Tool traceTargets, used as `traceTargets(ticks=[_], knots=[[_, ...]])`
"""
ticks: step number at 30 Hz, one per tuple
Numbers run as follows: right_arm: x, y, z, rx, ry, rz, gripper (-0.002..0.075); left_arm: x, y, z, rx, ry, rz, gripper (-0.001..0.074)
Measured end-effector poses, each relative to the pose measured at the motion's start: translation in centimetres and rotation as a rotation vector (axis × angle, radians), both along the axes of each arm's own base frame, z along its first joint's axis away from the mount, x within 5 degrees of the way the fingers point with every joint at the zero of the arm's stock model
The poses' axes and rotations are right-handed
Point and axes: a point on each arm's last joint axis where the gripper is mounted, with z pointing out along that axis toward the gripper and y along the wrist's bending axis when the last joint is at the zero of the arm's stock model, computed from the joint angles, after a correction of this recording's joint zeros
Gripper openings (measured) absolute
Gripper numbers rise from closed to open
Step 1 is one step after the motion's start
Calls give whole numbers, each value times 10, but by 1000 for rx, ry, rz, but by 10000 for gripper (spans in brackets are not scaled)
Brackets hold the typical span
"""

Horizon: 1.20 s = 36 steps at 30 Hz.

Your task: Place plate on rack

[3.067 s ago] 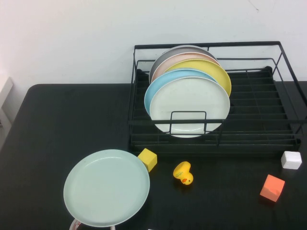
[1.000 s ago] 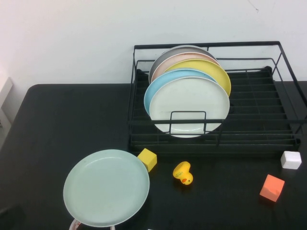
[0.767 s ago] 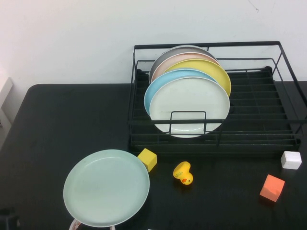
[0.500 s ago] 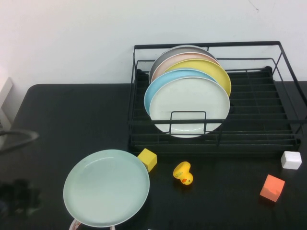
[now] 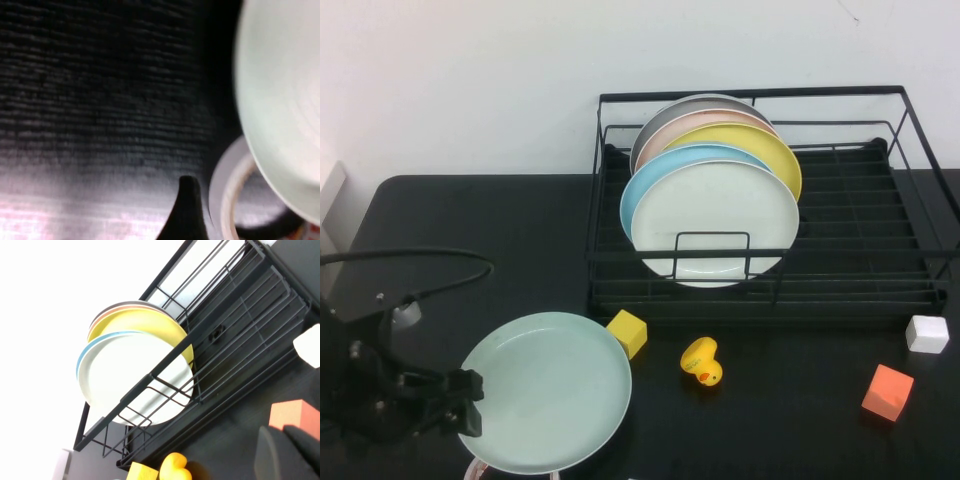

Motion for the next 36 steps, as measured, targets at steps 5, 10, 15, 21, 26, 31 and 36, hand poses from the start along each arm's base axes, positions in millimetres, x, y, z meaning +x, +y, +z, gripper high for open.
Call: traceTargets(ticks=[5, 10, 15, 21, 26, 31, 36], knots=[[0, 0, 0, 0, 0, 0, -2, 13, 0, -22, -2, 9, 44, 542], [0, 0, 0, -4, -1, 1, -2, 22, -2, -39, -24, 11, 80, 540], [0, 0, 0, -4, -1, 1, -2, 28, -7, -49, -81, 6, 91, 478], [0, 0, 0, -12, -2, 2, -2, 34, -12, -59, -134, 11, 80, 294], [0, 0, 0, -14, -3, 3, -2, 38, -13, -59, -156, 9, 99, 81], [0, 0, 0, -18, -4, 4, -2, 40, -12, -58, -139, -22, 88, 20], [0, 0, 0, -20, -4, 4, -2, 36, -12, -43, -134, -69, 42, 6]])
